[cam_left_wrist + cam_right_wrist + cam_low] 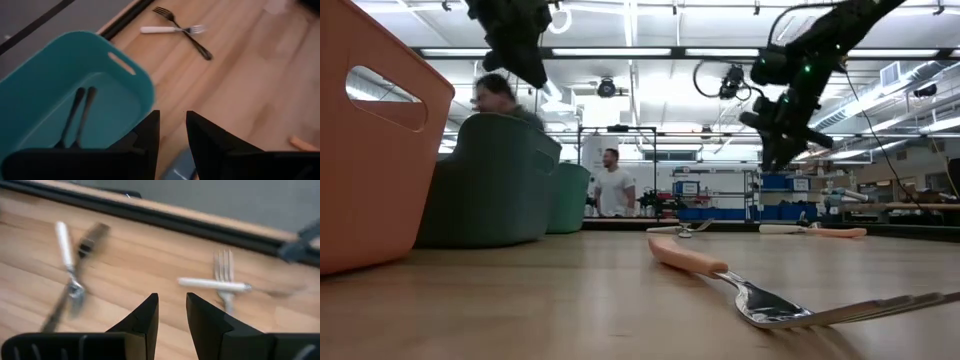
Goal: Sort silverware by color (type)
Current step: Put the white fork into the orange bin
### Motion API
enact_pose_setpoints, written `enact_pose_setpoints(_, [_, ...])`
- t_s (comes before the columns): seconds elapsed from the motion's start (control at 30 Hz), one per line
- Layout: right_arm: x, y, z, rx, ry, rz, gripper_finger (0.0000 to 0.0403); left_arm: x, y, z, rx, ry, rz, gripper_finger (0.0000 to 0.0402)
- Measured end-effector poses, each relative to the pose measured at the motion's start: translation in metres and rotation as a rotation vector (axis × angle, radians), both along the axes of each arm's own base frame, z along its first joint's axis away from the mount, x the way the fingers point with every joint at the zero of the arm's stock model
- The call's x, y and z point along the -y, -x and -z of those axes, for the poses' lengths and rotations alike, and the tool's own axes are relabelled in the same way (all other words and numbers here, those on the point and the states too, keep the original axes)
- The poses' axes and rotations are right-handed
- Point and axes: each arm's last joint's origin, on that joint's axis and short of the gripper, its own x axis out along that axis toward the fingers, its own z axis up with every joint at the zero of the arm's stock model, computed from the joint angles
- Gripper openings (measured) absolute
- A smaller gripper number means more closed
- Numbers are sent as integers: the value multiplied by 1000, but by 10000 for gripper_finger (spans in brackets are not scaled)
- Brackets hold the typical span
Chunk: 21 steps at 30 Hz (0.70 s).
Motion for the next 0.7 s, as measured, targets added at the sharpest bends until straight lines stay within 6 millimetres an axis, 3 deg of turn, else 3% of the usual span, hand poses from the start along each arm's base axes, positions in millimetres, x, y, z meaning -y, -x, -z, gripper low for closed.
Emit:
enact_pose_setpoints(0.23, [6,24,27,-35,-93,13,107,13,-11,0,25,-11,75,105])
enact_pose_setpoints(0.43, [11,25,26,-31,-56,-100,107,14,-16,-5,84,-37,85,105])
enact_pose_setpoints(0.7, [26,23,16,-42,157,-267,107,13,-18,-6,121,-15,49,105])
